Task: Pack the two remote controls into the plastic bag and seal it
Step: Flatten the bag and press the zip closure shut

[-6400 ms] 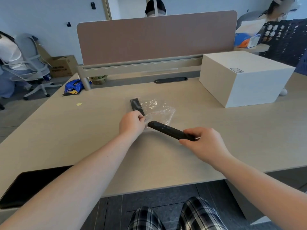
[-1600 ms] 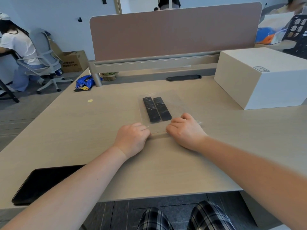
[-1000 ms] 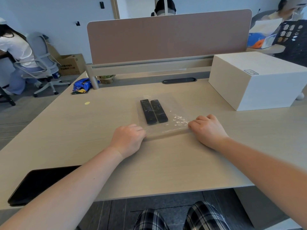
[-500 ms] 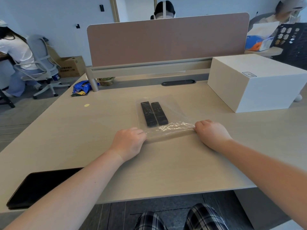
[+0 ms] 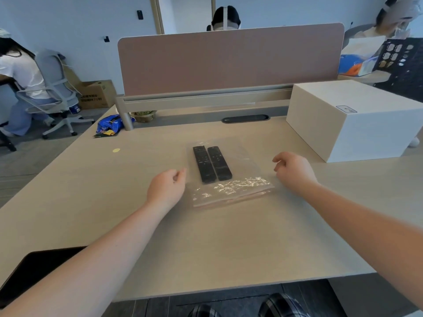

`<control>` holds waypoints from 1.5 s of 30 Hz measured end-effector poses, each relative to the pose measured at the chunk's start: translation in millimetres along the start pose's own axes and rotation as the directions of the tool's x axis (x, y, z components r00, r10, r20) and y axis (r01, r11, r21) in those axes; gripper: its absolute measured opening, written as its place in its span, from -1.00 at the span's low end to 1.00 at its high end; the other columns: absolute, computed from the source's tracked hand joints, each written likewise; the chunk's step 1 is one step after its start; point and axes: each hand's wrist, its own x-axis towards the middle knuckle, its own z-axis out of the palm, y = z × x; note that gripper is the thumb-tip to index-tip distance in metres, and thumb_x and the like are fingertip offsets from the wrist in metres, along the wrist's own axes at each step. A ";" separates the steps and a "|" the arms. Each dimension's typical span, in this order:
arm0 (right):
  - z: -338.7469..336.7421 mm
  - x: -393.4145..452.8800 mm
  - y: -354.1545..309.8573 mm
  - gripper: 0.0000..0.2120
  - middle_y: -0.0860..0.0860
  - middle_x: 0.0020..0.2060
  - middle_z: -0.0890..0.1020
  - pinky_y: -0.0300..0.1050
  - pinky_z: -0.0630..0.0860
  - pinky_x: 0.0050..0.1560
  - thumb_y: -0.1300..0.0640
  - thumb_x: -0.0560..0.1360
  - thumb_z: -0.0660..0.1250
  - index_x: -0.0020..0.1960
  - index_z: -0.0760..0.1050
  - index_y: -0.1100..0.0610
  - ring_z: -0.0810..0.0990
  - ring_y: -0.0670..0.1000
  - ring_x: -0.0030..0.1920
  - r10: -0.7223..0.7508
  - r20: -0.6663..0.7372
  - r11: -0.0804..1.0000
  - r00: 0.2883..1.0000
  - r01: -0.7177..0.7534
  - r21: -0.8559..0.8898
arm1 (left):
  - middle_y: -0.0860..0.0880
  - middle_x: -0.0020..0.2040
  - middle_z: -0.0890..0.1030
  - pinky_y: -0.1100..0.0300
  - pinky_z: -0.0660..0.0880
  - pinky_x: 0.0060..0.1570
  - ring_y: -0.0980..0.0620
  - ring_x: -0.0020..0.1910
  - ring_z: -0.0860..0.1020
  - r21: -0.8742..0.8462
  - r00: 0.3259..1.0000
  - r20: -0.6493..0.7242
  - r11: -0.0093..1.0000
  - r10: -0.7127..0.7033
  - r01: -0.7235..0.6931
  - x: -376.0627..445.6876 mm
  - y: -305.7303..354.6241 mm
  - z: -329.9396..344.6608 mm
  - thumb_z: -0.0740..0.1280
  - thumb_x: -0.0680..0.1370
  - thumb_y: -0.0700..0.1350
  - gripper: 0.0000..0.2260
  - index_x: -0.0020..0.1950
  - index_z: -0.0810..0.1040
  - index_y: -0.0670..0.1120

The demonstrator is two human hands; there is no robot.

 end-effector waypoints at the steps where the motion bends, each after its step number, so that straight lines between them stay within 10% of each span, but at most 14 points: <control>1: 4.4 8.9 -2.8 -0.67 0.12 0.06 0.66 -0.03 0.53 0.07 0.28 0.47 0.14 0.15 0.54 0.13 0.58 0.17 0.06 0.048 0.027 0.998 0.999 -0.049 0.047 | -0.17 -0.11 0.69 0.00 0.56 0.04 -0.19 -0.10 0.65 -0.028 0.996 0.023 0.996 -0.089 0.090 9.4 -1.1 5.5 0.17 0.55 0.06 -0.69 -0.13 0.59 -0.12; 8: 36.5 52.0 -34.6 -0.53 0.28 0.02 0.66 0.01 0.58 0.01 -0.07 0.51 0.29 0.07 0.58 0.36 0.63 0.23 -0.04 0.102 0.161 0.995 0.982 -0.099 -0.029 | -0.14 -0.22 0.67 0.07 0.55 -0.01 -0.12 -0.20 0.62 -0.266 0.942 0.055 0.904 -0.332 0.334 61.5 5.9 33.8 0.38 0.43 -0.05 -0.82 -0.34 0.46 -0.01; 12: 53.1 73.4 -41.5 -0.75 0.19 -0.01 0.67 -0.04 0.58 -0.02 0.11 0.49 0.35 0.02 0.59 0.29 0.63 0.17 -0.03 0.133 0.193 0.991 0.972 -0.133 -0.009 | -0.18 -0.18 0.69 0.04 0.60 0.00 -0.15 -0.15 0.66 -0.316 0.911 0.086 0.856 -0.402 0.408 79.6 14.1 47.5 0.43 0.40 -0.18 -0.82 -0.39 0.52 -0.08; 19: 49.5 105.1 -18.3 -0.94 0.06 -0.15 0.55 -0.01 0.54 0.01 0.17 0.52 0.29 -0.13 0.45 0.11 0.51 0.11 -0.10 0.153 0.064 0.983 0.986 -0.158 0.090 | -0.12 0.12 0.65 0.13 0.51 0.05 -0.14 0.09 0.60 -0.320 0.952 0.000 0.901 -0.307 0.291 101.6 41.6 78.1 0.39 0.49 -0.14 -0.75 0.15 0.62 -0.12; 34: 5.3 200.3 35.5 -0.78 0.22 0.11 0.60 0.00 0.54 0.08 0.29 0.54 0.18 0.13 0.52 0.24 0.58 0.26 0.12 0.167 -0.231 0.933 0.958 -0.230 -0.278 | -0.10 0.15 0.66 0.09 0.52 0.18 -0.13 0.13 0.59 -0.247 0.995 0.045 0.964 -0.088 0.097 192.6 132.5 180.3 0.36 0.50 -0.10 -0.74 0.17 0.61 -0.09; 45: 13.5 196.7 40.1 -0.65 0.22 0.22 0.48 0.09 0.53 0.08 0.38 0.53 0.13 0.29 0.40 0.24 0.44 0.23 0.24 -0.043 -0.089 0.691 0.995 -0.035 -0.722 | -0.11 0.10 0.66 0.12 0.47 0.14 -0.13 0.16 0.56 -0.167 1.000 -0.026 0.986 -0.012 0.008 190.3 135.5 193.0 0.38 0.48 -0.04 -0.72 0.15 0.60 -0.11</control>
